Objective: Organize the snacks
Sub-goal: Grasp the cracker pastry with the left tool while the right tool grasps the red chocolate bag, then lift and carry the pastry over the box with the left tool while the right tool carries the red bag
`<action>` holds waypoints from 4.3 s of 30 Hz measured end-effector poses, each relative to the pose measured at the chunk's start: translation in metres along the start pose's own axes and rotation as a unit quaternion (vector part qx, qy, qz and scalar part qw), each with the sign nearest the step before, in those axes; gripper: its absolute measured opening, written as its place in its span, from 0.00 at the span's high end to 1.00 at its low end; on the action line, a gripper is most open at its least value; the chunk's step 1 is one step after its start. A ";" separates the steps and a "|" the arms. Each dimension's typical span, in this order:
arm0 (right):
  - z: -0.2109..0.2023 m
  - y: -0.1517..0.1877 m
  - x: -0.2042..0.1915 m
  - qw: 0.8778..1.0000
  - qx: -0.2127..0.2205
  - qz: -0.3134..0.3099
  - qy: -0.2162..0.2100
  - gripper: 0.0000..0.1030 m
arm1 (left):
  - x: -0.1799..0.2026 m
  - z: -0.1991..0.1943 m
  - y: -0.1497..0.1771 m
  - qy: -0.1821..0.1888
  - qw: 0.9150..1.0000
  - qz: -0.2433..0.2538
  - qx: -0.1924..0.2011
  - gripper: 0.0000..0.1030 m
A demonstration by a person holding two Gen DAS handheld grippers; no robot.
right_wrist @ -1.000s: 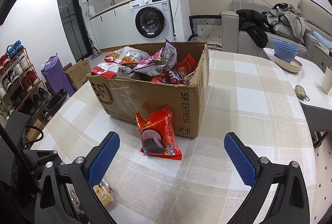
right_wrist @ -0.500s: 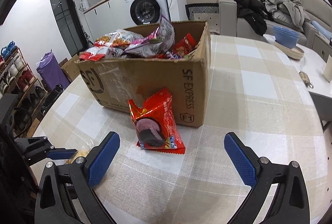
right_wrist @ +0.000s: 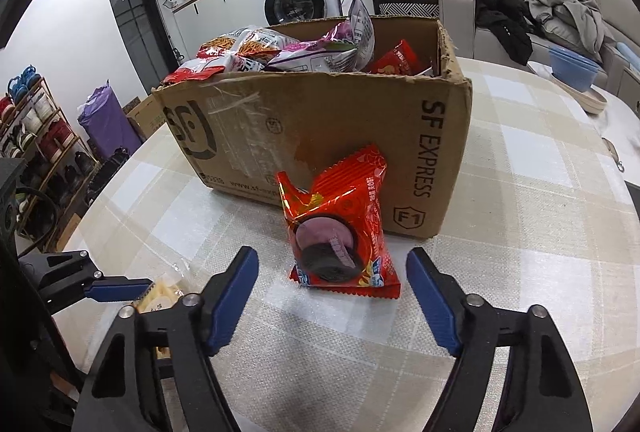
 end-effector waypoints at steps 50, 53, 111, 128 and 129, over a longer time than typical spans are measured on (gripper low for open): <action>-0.046 -0.007 -0.021 0.997 0.046 -0.058 -0.028 0.57 | -0.024 -0.046 -0.020 -0.046 0.990 -0.068 0.113 0.46; -0.051 -0.008 -0.020 0.997 0.052 -0.059 -0.027 0.57 | -0.026 -0.050 -0.022 -0.051 0.989 -0.069 0.123 0.46; -0.098 -0.067 0.020 0.982 0.187 -0.020 0.002 0.57 | 0.006 -0.100 -0.185 -0.041 0.962 -0.054 0.264 0.46; -0.061 -0.083 0.030 0.987 0.158 -0.028 0.019 0.57 | -0.010 -0.027 -0.214 -0.049 0.969 -0.065 0.232 0.46; -0.059 -0.083 0.030 0.987 0.155 -0.030 0.020 0.57 | -0.011 -0.023 -0.213 -0.052 0.970 -0.061 0.230 0.45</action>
Point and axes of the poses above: each gripper's, at about its wrist camera, not at the fingertips, and z roughly the way its jaws point, x to its right, y to its underside, the point moved 3 cm from there along z, roughly the way its jaws point, and after that the axes turned 12 degrees about -z, right-handed, at the moved point
